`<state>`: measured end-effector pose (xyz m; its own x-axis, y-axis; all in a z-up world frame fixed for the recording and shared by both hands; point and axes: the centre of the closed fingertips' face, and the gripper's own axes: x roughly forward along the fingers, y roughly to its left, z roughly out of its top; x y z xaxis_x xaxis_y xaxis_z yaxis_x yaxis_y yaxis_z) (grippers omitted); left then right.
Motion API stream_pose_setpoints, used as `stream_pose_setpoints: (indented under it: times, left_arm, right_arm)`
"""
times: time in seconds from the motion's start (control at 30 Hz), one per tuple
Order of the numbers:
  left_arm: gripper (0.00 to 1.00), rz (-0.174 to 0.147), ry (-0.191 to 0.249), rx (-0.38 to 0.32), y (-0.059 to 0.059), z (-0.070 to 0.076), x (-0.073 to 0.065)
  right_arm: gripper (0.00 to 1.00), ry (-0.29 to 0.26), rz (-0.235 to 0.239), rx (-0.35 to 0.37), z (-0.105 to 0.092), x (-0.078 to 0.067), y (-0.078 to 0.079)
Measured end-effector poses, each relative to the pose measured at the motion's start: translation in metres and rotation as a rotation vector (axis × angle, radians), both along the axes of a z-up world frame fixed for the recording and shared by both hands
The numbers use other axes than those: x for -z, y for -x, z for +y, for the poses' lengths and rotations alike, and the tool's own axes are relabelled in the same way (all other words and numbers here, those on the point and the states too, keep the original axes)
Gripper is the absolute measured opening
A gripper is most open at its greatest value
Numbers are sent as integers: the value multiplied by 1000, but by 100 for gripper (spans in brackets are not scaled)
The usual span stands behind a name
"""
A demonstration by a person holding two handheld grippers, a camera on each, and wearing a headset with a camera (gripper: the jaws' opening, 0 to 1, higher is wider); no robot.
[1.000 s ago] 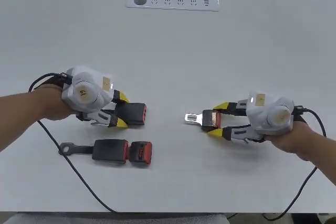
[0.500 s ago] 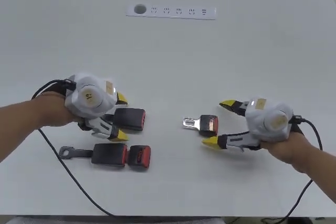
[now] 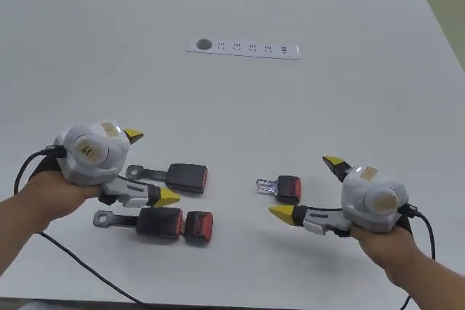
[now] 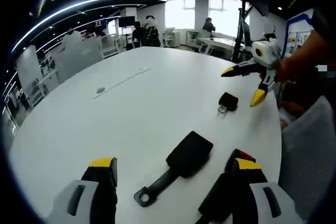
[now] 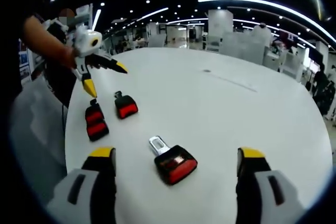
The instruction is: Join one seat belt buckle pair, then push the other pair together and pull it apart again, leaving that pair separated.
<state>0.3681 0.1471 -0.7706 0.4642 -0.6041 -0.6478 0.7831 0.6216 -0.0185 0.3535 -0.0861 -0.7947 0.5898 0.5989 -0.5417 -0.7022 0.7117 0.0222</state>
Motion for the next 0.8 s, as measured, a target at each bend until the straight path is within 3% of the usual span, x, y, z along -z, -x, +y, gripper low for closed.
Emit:
stream_pose_setpoints:
  times: [0.33, 0.8]
  left_arm:
    - [94, 14, 30, -13, 43, 21, -11]
    - [95, -5, 59, -11, 71, 37, -22]
  right_arm:
    - [99, 9, -27, -8, 18, -11, 25]
    - [100, 21, -45, 28, 15, -21, 53]
